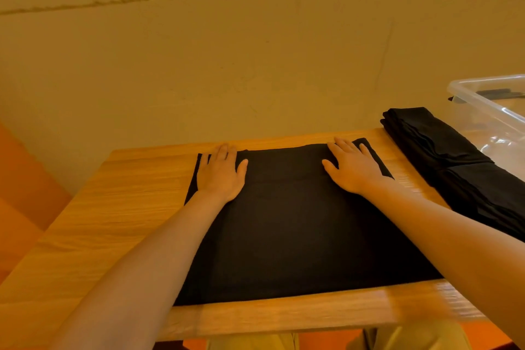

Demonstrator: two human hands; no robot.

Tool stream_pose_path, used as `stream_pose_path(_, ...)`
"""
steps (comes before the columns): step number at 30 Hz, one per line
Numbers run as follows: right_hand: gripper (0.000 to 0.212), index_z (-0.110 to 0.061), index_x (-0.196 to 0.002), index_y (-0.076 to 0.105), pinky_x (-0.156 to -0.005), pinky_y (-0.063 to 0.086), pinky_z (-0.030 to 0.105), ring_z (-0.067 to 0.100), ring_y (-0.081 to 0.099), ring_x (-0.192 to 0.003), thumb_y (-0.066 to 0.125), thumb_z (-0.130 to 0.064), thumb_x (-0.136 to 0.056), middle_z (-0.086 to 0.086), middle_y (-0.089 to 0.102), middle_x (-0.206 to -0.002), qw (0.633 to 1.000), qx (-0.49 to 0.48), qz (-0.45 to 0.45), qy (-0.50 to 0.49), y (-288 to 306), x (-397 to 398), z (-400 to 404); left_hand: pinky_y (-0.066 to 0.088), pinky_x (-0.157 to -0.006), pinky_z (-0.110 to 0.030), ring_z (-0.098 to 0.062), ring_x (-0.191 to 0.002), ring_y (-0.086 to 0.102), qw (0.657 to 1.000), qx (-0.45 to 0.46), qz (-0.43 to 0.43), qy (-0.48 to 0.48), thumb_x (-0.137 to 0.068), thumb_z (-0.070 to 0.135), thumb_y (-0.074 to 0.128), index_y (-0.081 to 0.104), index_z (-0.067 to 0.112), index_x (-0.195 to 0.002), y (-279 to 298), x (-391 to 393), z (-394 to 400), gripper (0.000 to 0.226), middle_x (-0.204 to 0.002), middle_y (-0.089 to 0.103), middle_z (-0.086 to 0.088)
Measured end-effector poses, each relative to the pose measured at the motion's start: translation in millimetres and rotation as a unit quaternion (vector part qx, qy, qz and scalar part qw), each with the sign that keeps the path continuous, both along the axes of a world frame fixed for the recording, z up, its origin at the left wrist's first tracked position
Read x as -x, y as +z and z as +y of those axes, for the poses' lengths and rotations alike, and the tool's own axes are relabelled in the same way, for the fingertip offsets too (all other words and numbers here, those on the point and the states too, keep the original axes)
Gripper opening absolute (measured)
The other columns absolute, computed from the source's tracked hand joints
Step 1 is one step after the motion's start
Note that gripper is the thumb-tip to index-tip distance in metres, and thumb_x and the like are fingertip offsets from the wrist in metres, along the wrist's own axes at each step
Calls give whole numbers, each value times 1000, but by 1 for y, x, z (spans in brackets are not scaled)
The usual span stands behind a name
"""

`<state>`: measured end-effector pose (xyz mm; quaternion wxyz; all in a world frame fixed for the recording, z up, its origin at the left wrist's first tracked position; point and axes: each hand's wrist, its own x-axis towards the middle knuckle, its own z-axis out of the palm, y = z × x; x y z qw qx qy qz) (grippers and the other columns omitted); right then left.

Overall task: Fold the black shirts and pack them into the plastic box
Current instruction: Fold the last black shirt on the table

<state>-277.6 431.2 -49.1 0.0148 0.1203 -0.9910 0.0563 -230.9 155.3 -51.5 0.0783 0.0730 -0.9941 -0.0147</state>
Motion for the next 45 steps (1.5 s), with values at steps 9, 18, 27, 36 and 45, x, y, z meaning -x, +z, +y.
stream_pose_path(9, 68, -37, -151, 5, -119, -4, 40, 10, -5, -146, 17, -68, -92, -9, -2, -160, 995, -4, -62, 80, -5, -34, 3, -2, -121, -40, -10, -148, -6, 987, -40, -106, -113, -91, 72, 15, 7, 34, -154, -7, -20, 27, 74, -162, -2, 8)
stream_pose_path(18, 71, -23, -153, 8, -119, -2, 40, 19, -6, -147, 12, -63, -95, 1, -2, -161, 995, -60, -56, -62, 4, -37, 54, -2, -120, -44, -18, -149, -4, 993, 0, -111, 42, -90, 71, 9, 7, 27, -154, -1, -52, -30, 78, -162, 1, 0)
stream_pose_path(27, 63, -34, -151, 4, -118, -5, 36, 9, -8, -146, 16, -61, -95, -9, -5, -160, 991, 23, -50, 124, -3, -128, -29, -6, -120, -39, -7, -147, -11, 984, -65, -100, -135, -99, 58, 15, 3, 33, -153, -6, -99, 68, 61, -161, -6, 9)
stream_pose_path(36, 77, -35, -150, -1, -119, -3, 32, 7, -8, -145, 8, -70, -82, -10, -5, -159, 998, -2, -69, 11, -3, -131, 54, -3, -121, -37, -9, -147, -9, 995, -37, -89, -32, -92, 67, 13, 2, 34, -153, -11, -135, -3, 69, -161, -5, 9)
stream_pose_path(45, 72, -34, -149, 8, -114, -5, 25, 2, -10, -141, 7, -68, -86, -17, -5, -154, 990, 76, -25, 118, 4, -179, 12, -2, -121, -34, -5, -147, -5, 988, -89, 2, -126, -96, 60, 18, 12, 31, -153, -1, -167, 39, 64, -161, 3, 9)
